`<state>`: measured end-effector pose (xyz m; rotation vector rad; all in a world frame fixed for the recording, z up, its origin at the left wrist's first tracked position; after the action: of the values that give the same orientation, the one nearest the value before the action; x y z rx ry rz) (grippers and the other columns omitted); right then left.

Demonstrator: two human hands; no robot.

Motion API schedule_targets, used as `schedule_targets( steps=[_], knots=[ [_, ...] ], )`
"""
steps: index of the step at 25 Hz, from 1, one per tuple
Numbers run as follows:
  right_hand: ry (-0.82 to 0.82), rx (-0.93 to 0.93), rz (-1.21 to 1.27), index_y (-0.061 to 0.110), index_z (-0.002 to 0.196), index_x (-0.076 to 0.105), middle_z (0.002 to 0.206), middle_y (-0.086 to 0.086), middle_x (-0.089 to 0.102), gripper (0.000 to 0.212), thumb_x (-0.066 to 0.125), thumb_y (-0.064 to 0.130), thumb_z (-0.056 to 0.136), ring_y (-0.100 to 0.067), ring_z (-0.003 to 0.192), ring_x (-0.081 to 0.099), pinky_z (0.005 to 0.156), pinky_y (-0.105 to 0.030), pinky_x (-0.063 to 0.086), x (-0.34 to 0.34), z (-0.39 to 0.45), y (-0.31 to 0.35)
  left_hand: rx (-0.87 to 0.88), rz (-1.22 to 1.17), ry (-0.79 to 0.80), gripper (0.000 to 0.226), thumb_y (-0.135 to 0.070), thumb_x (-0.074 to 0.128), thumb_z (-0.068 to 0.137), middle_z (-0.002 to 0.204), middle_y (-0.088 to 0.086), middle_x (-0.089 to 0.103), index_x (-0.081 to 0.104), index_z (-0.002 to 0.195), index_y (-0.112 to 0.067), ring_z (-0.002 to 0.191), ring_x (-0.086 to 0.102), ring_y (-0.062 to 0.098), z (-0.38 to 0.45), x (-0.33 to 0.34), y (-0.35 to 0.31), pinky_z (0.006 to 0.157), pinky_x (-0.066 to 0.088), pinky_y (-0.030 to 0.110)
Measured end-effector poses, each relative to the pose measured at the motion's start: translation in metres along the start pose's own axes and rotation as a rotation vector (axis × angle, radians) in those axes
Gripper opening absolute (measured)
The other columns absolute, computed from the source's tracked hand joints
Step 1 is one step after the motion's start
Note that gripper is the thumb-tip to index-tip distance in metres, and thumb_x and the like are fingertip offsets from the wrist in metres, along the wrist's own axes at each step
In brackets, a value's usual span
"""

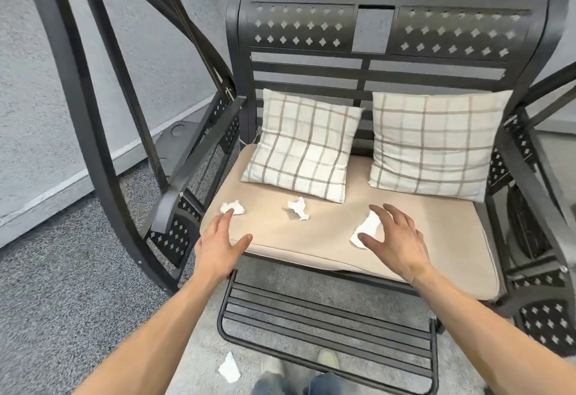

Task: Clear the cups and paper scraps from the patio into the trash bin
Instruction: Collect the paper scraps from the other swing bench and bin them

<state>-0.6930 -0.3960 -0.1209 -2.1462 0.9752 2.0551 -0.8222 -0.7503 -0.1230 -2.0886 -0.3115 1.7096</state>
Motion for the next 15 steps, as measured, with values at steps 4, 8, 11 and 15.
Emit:
schedule_targets(
  steps=[4, 8, 11, 15],
  knots=[
    [0.040, 0.082, -0.036, 0.035, 0.145, 0.030, 0.154, 0.002, 0.030, 0.073, 0.062, 0.054, 0.081, -0.024, 0.138, 0.029, 0.103, -0.047, 0.034, 0.017, 0.019, -0.006, -0.023, 0.006, 0.064, 0.075, -0.050, 0.059, 0.090, 0.156, 0.003, 0.029, 0.024, 0.152, -0.026, 0.141, 0.033, 0.025, 0.035, 0.019, 0.019, 0.111, 0.028, 0.054],
    [0.102, 0.190, -0.046, 0.035, 0.146, 0.026, 0.155, 0.002, 0.027, 0.078, 0.065, 0.052, 0.080, -0.027, 0.137, 0.030, 0.102, -0.048, 0.036, 0.048, 0.040, -0.005, -0.042, 0.006, 0.149, 0.076, -0.050, 0.059, 0.089, 0.155, 0.005, 0.030, 0.024, 0.152, -0.025, 0.141, 0.031, 0.026, 0.085, 0.042, 0.044, 0.111, 0.030, 0.053],
    [0.182, 0.268, -0.040, 0.035, 0.147, 0.024, 0.155, 0.000, 0.024, 0.081, 0.067, 0.050, 0.080, -0.030, 0.135, 0.032, 0.101, -0.049, 0.040, 0.080, 0.057, -0.008, -0.084, 0.031, 0.219, 0.076, -0.050, 0.060, 0.089, 0.155, 0.005, 0.029, 0.024, 0.151, -0.025, 0.142, 0.027, 0.026, 0.116, 0.063, 0.071, 0.110, 0.033, 0.052],
    [0.248, 0.328, -0.045, 0.033, 0.147, 0.025, 0.155, -0.002, 0.024, 0.082, 0.069, 0.049, 0.079, -0.032, 0.132, 0.035, 0.099, -0.048, 0.040, 0.130, 0.076, -0.020, -0.163, 0.063, 0.298, 0.076, -0.050, 0.060, 0.089, 0.155, 0.005, 0.027, 0.023, 0.151, -0.027, 0.140, 0.028, 0.028, 0.156, 0.098, 0.112, 0.107, 0.037, 0.049]
  ],
)
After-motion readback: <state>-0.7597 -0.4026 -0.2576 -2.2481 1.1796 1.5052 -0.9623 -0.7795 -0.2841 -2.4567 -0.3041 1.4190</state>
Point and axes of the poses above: each hand's wrist, its own z-axis towards the middle knuckle, its own x-axis out of the palm, y = z × x, the point moved 7 cm from there along z, towards the middle knuckle
